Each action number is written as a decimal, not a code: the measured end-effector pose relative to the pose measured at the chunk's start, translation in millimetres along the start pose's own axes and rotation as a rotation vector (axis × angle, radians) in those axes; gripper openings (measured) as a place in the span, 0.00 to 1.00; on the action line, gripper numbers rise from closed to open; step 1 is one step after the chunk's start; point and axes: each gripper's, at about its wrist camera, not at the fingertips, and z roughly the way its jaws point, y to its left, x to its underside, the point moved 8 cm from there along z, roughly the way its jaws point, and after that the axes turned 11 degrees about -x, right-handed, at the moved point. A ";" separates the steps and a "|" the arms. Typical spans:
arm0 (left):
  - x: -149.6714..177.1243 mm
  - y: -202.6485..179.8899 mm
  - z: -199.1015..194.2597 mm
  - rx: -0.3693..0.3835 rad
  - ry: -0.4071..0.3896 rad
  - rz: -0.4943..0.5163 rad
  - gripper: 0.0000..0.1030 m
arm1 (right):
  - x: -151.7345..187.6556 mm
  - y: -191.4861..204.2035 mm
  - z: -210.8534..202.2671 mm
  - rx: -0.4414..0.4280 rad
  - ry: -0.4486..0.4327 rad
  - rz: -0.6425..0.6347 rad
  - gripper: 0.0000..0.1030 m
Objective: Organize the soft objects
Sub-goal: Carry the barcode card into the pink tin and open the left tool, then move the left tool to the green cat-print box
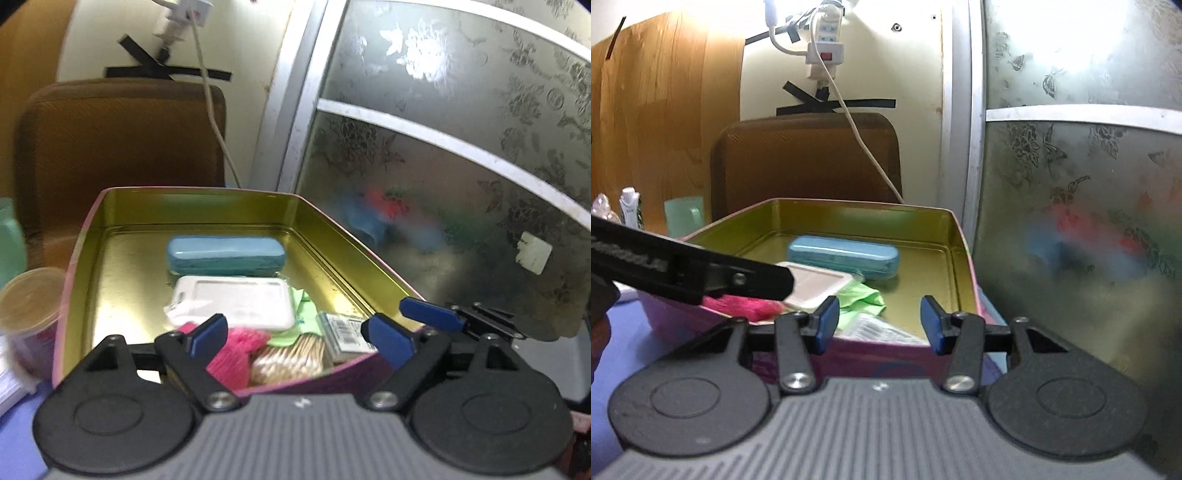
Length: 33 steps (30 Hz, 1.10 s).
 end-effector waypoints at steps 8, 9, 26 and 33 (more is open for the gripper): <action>48.0 81.8 -84.6 -0.073 -0.044 -0.091 0.90 | -6.9 69.1 -0.9 -0.152 -0.031 -0.037 0.50; 55.1 95.5 -91.2 -0.096 -0.034 -0.105 0.90 | -8.5 82.9 1.0 -0.187 -0.029 -0.049 0.50; 128.3 303.8 -164.7 -0.646 0.053 -0.322 0.92 | -22.5 298.5 168.6 -0.506 0.257 0.046 0.70; 122.0 307.9 -177.9 -0.596 -0.056 -0.378 0.93 | -25.8 325.0 262.6 -0.373 0.414 0.187 0.75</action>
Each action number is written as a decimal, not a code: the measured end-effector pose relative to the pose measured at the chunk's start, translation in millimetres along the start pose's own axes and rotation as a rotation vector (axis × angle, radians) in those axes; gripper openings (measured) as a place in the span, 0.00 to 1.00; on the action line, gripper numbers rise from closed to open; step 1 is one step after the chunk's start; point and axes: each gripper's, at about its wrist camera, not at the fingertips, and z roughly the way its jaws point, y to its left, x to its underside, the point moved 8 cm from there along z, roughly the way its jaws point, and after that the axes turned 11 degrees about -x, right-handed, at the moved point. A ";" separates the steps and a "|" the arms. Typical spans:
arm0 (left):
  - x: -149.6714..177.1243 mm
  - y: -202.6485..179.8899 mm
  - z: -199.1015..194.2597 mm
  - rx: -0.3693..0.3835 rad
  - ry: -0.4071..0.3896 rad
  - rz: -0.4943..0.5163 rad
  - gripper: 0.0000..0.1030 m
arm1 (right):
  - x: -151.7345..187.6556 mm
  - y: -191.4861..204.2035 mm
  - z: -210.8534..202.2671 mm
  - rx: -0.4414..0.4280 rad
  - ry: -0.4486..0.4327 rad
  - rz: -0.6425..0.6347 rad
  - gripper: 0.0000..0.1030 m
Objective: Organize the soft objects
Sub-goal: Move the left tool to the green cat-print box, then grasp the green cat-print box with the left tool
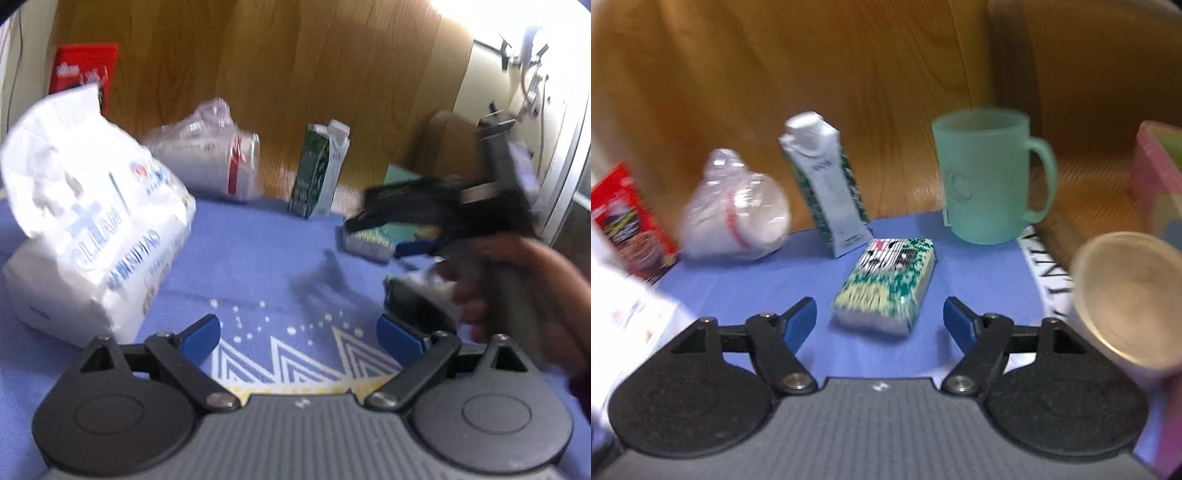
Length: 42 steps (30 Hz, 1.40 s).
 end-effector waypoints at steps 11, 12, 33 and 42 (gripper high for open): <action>-33.4 48.4 -43.9 -0.039 -0.258 -0.230 0.93 | 52.3 88.2 9.6 -0.237 0.185 -0.424 0.55; -33.4 51.0 -43.0 -0.026 -0.248 -0.248 0.93 | 65.5 95.9 -2.5 -0.295 0.209 -0.468 0.55; 38.8 -99.3 -29.8 0.541 0.216 0.090 0.96 | 195.8 -26.7 -219.6 -0.189 0.018 -0.470 0.75; 61.8 -126.9 -48.7 0.542 0.241 0.115 0.80 | 189.9 -10.2 -201.7 -0.216 -0.017 -0.486 0.68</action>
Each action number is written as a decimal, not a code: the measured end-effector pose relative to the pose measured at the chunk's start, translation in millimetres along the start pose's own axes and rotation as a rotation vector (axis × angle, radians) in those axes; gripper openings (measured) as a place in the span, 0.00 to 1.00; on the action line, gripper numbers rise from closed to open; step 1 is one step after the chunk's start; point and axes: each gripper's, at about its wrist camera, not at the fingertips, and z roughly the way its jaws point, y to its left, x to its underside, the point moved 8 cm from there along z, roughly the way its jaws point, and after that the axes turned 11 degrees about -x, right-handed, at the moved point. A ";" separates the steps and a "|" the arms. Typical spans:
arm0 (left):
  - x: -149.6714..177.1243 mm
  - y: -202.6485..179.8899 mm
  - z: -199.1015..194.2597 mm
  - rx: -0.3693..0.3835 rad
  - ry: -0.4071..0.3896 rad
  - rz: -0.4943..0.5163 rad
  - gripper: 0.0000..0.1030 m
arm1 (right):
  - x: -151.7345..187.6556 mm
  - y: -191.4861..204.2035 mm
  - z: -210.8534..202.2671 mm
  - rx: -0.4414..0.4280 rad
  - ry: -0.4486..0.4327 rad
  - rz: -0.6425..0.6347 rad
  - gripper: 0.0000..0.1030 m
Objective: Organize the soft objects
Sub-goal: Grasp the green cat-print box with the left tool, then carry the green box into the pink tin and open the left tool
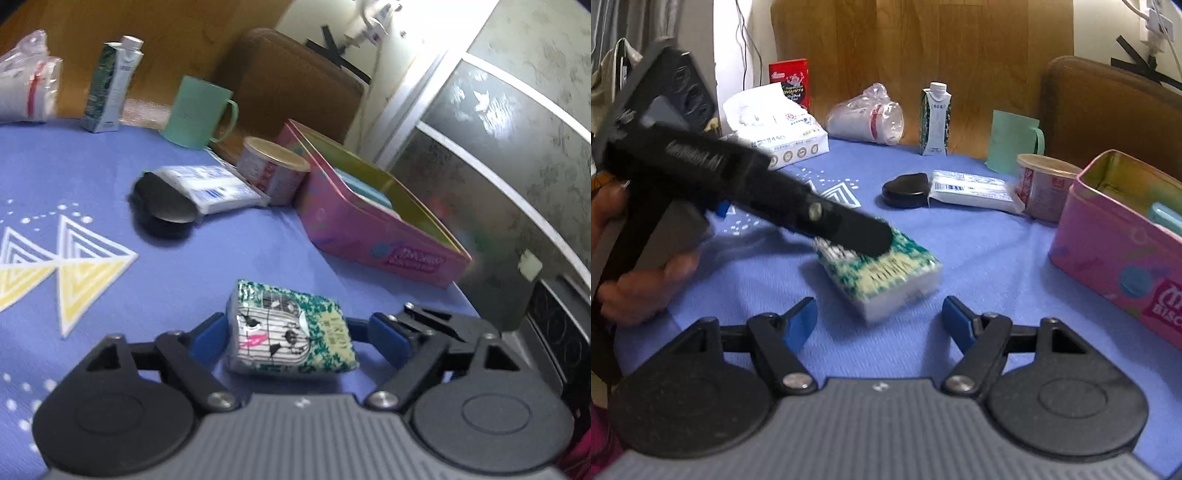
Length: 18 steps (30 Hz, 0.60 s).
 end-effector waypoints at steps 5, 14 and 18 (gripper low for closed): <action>2.6 -33.6 16.0 0.030 0.036 0.059 0.80 | 11.3 -16.8 -25.7 0.031 -0.038 0.050 0.52; -36.4 -121.2 38.8 0.132 0.001 0.246 0.80 | 10.6 -57.3 -104.9 0.196 -0.196 0.130 0.50; -75.7 -144.2 62.0 0.127 -0.032 0.270 0.81 | -23.7 -87.2 -123.6 0.282 -0.275 0.107 0.50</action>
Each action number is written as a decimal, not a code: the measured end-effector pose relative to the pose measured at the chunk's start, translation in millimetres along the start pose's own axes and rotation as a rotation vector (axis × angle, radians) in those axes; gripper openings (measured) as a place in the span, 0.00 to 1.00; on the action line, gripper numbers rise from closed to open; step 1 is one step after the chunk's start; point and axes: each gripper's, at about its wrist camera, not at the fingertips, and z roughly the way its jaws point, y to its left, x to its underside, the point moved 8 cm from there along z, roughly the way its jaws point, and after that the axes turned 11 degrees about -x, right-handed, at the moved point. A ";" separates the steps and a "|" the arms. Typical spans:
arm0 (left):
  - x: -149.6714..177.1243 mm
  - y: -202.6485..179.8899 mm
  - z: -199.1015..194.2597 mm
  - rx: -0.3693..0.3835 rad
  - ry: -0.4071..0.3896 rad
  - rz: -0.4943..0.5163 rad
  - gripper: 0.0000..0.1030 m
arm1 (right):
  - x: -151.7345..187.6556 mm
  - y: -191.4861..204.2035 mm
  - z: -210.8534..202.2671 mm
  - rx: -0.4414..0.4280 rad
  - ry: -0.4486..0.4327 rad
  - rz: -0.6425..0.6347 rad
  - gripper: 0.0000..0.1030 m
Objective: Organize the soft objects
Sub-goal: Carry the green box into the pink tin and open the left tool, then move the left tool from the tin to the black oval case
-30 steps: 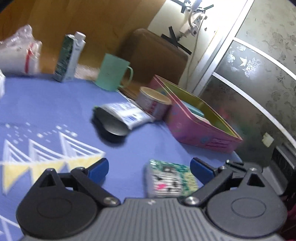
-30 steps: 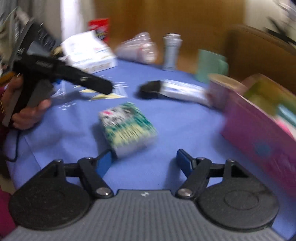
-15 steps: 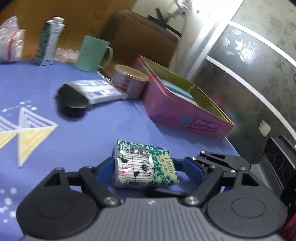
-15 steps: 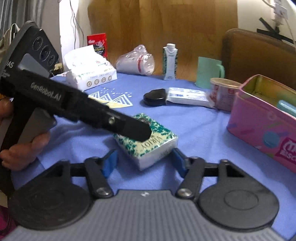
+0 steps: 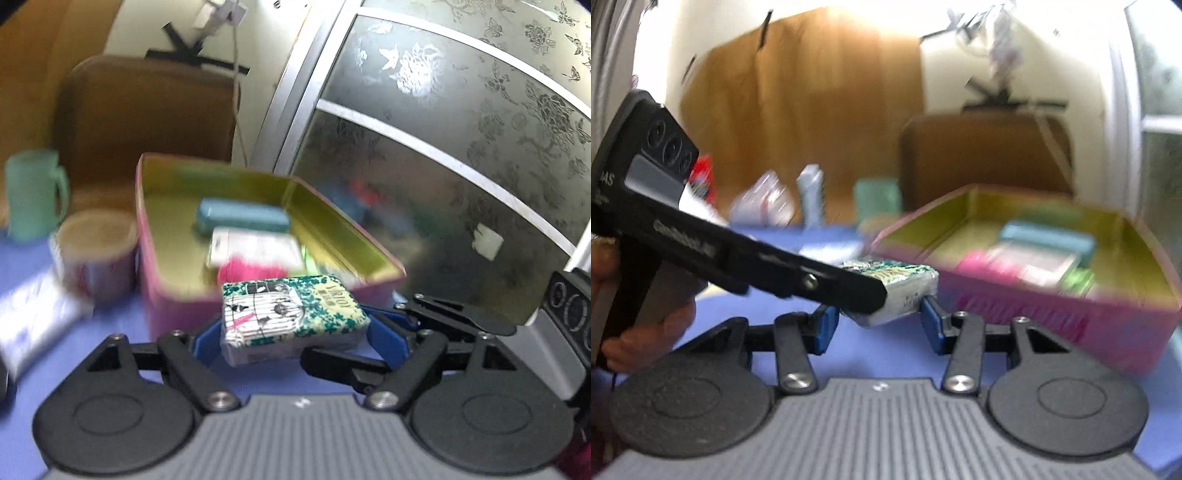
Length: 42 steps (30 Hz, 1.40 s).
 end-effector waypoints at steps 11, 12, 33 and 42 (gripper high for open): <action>-33.1 24.7 62.8 -0.211 -0.021 0.003 0.98 | -13.8 -61.7 76.1 0.121 0.058 0.038 0.53; -33.0 24.9 61.4 -0.210 -0.027 0.001 0.98 | -12.8 -66.2 78.8 0.130 0.060 0.052 0.58; 50.2 51.7 -35.1 -0.289 -0.050 -0.056 0.99 | 31.6 -21.1 1.0 0.178 -0.059 0.159 0.61; 96.1 105.3 -61.3 -0.478 0.044 -0.059 0.99 | 51.2 14.2 40.3 0.070 0.143 0.160 0.52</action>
